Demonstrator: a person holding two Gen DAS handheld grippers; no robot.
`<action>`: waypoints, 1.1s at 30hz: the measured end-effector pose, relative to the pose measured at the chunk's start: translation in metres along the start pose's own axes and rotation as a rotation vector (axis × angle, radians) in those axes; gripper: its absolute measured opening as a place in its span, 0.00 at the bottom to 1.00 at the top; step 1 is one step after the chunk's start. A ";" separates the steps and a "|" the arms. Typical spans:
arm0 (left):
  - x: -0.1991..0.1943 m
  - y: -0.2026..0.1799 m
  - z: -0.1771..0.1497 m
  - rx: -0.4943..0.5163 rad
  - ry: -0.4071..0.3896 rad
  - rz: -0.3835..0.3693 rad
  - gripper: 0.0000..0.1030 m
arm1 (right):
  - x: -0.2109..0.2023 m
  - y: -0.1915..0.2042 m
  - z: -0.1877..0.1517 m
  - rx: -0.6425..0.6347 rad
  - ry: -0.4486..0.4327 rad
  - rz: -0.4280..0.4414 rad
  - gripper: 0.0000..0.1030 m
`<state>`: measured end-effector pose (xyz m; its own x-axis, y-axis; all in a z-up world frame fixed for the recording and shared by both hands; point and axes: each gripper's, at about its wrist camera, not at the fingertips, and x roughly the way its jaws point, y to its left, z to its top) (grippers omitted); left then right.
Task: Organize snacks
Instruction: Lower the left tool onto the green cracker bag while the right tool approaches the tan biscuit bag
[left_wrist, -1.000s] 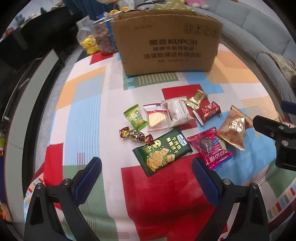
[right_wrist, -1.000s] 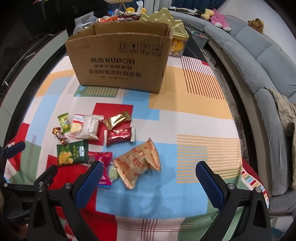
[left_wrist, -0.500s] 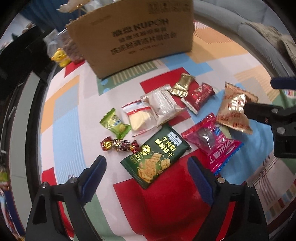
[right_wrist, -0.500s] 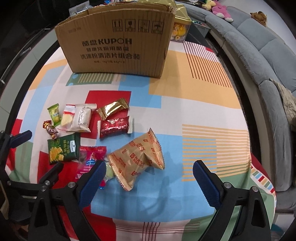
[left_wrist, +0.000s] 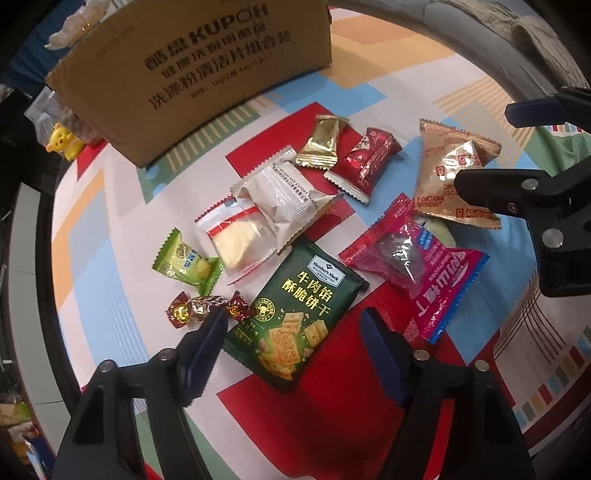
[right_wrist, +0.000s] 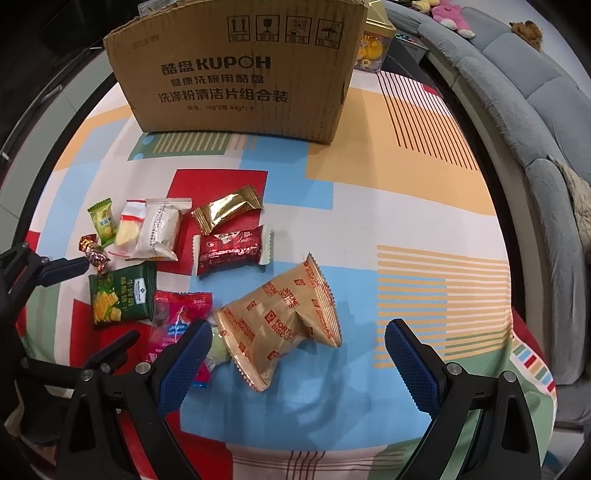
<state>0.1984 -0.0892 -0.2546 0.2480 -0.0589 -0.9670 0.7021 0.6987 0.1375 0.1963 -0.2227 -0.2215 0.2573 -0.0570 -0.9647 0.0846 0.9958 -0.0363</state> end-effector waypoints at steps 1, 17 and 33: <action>0.003 0.001 0.001 -0.003 0.008 -0.009 0.66 | 0.001 0.000 0.000 0.000 0.002 -0.001 0.93; 0.018 0.009 0.009 -0.006 -0.010 -0.121 0.60 | 0.026 -0.003 0.002 0.030 0.041 0.028 0.93; 0.021 0.020 0.008 -0.050 -0.020 -0.133 0.50 | 0.063 -0.020 0.015 0.075 0.086 0.099 0.70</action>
<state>0.2232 -0.0825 -0.2702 0.1687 -0.1676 -0.9713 0.6959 0.7181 -0.0030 0.2253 -0.2471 -0.2777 0.1843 0.0505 -0.9816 0.1359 0.9878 0.0763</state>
